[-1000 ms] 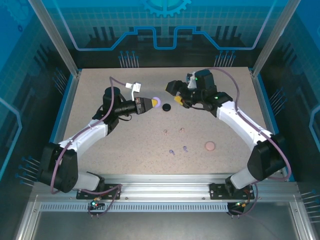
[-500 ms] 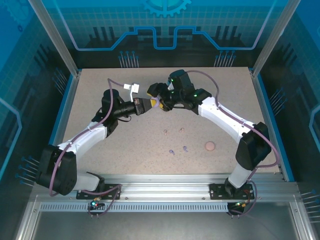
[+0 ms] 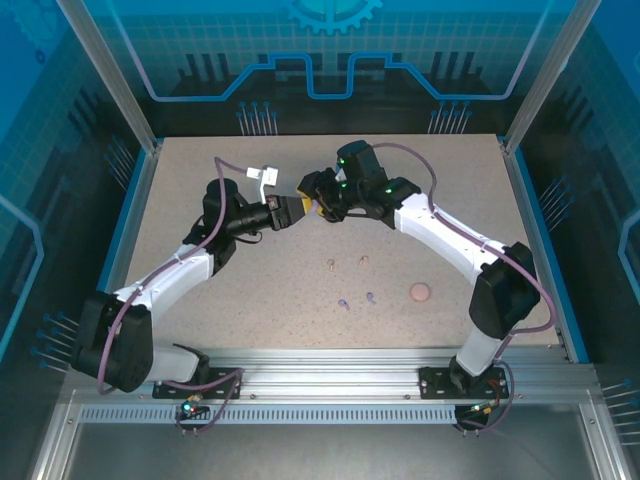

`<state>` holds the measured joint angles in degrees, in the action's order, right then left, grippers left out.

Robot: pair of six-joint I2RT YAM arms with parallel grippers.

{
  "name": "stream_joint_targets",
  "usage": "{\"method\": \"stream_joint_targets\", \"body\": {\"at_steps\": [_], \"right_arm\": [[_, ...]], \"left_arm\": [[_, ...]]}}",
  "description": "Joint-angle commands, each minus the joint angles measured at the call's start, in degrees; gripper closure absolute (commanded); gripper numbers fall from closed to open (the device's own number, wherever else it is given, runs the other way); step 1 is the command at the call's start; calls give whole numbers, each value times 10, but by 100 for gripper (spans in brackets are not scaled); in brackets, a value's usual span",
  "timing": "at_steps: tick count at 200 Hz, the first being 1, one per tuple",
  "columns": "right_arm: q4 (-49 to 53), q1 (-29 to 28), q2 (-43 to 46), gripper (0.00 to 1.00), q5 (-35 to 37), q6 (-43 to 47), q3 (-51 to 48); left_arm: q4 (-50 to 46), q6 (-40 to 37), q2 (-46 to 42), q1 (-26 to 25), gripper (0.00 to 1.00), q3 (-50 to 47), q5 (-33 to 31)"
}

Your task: Insert the wireless bluetooth earbuds into the charging case

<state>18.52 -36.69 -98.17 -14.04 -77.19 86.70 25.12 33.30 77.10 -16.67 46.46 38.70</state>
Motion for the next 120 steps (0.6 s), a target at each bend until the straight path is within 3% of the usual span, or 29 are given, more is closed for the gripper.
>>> {"method": "stream_joint_targets", "body": {"at_steps": [1, 120], "right_arm": [[6, 4, -11, 63, 3, -9, 15], [-2, 16, -7, 63, -1, -13, 6]], "left_arm": [[-1, -17, -22, -2, 56, -6, -4], [31, 5, -7, -8, 69, -15, -2]]}}
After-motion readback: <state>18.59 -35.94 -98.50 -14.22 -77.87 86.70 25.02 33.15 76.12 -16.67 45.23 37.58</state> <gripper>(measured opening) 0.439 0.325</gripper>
